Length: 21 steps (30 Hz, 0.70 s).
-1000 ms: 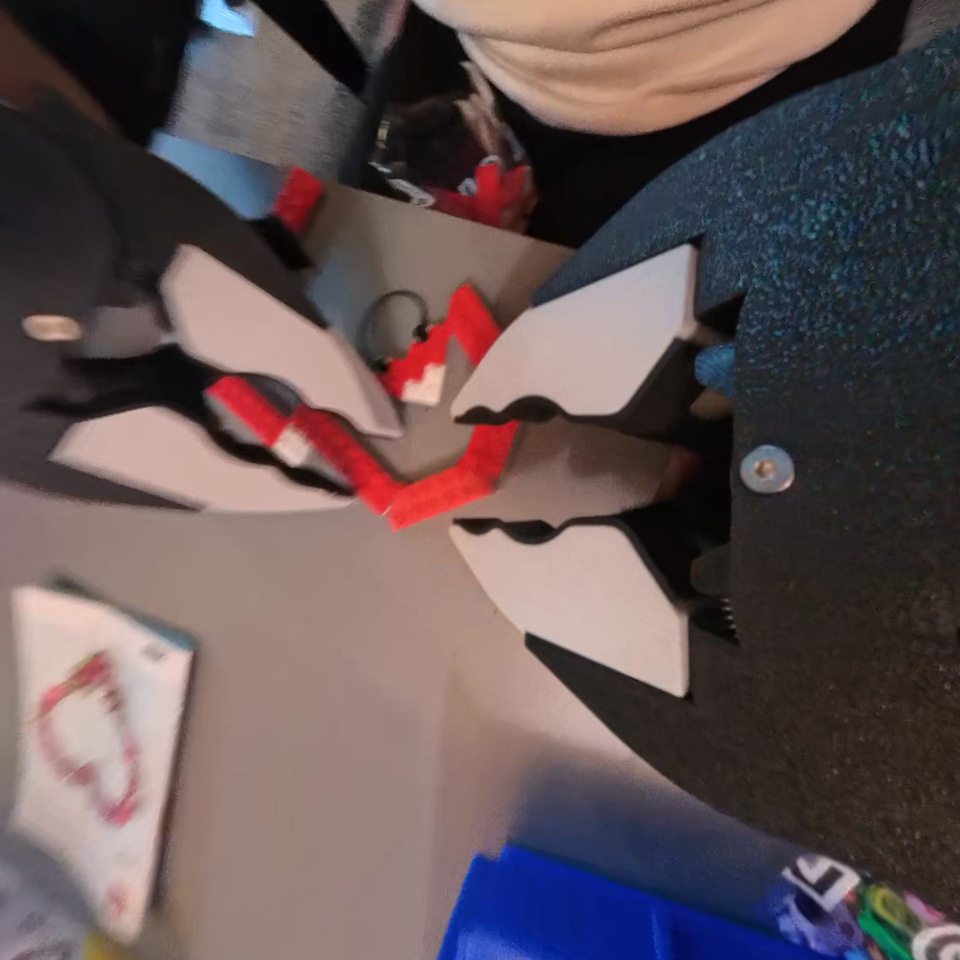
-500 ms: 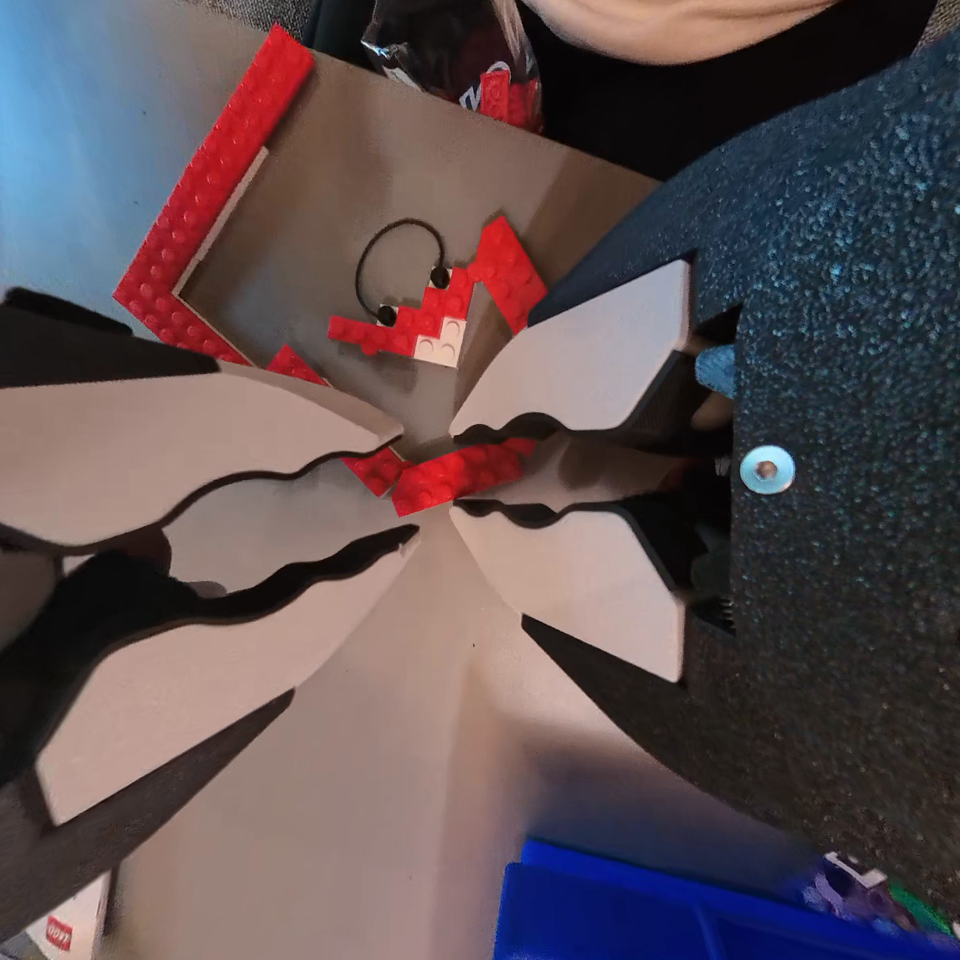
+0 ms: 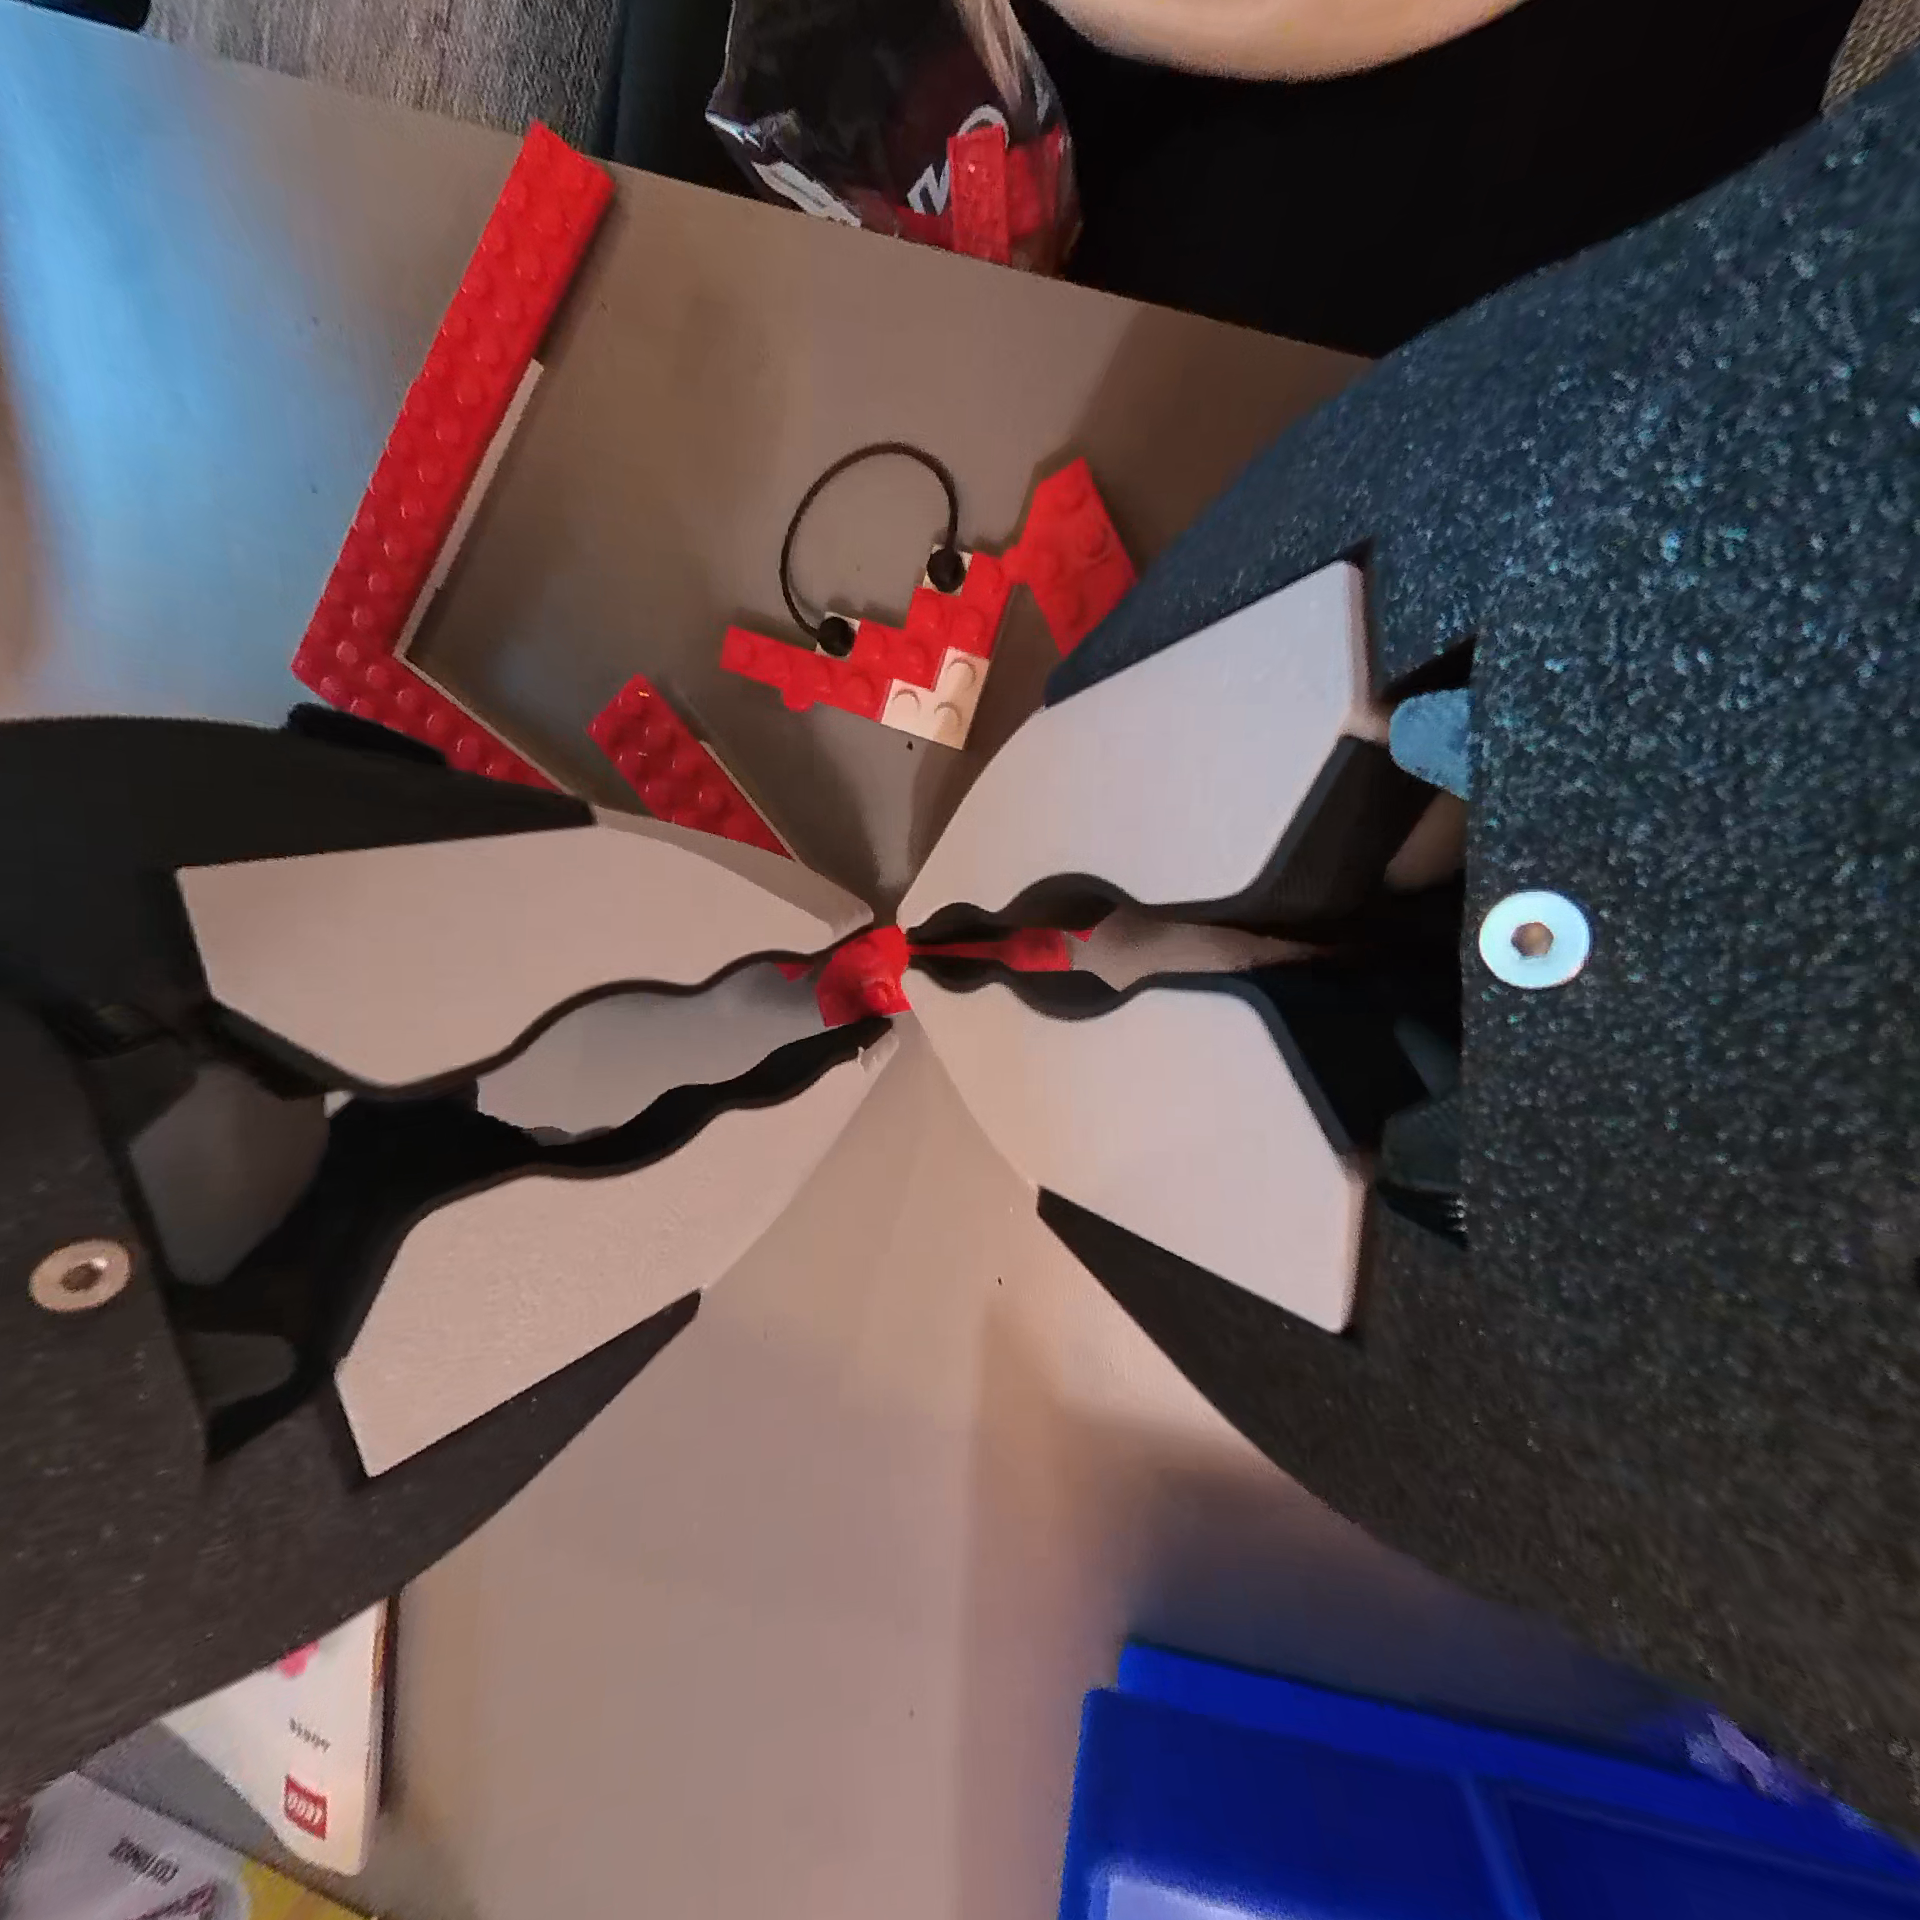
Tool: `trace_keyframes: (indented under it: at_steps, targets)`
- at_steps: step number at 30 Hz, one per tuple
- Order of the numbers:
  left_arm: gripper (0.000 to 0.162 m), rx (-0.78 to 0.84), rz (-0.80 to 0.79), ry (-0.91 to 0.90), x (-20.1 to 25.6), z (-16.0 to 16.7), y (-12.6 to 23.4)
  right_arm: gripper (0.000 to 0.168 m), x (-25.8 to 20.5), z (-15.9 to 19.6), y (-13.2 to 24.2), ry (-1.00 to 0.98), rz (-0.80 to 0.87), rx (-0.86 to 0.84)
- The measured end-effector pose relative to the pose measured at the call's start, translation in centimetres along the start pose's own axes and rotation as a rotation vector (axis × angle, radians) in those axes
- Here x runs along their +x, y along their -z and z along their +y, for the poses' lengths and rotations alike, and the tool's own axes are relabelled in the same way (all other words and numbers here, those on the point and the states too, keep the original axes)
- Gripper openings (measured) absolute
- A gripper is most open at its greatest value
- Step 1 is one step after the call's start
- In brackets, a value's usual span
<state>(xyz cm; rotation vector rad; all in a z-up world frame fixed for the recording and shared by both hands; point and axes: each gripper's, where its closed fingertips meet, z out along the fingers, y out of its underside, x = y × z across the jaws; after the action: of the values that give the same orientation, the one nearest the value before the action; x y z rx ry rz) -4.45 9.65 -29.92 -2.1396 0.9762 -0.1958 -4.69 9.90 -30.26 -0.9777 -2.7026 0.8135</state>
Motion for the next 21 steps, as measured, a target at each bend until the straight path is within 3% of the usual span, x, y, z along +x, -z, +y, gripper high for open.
trace_keyframes:
  at_steps: [1, 13, 17, 19, 20, 21]
  targets:
    - [0.001, 0.001, 0.011, 0.008, 0.0, 0.0, 0.0, 0.017, 0.0, 0.2, -0.1, 0.005, 0.006, -0.014]
    - [0.000, -0.003, 0.060, 0.084, 0.0, 0.2, 0.0, 0.016, 0.0, 0.1, -0.2, 0.017, 0.045, 0.011]
    - [0.000, 0.000, 0.092, 0.118, 0.0, 0.2, 0.0, 0.015, -0.1, -0.3, 0.2, 0.010, 0.165, 0.251]
    - [0.000, 0.004, 0.099, 0.129, 0.0, 0.2, 0.0, 0.015, -1.4, -4.1, 3.9, -0.028, 0.133, 0.631]
    - [0.001, 0.008, 0.092, 0.116, 0.0, 0.2, 0.0, 0.015, -0.9, -4.8, 6.0, -0.041, 0.200, 0.712]
    - [0.001, 0.016, 0.083, 0.104, 0.0, 0.1, 0.0, 0.015, -0.1, -4.2, 6.9, -0.041, 0.297, 0.666]
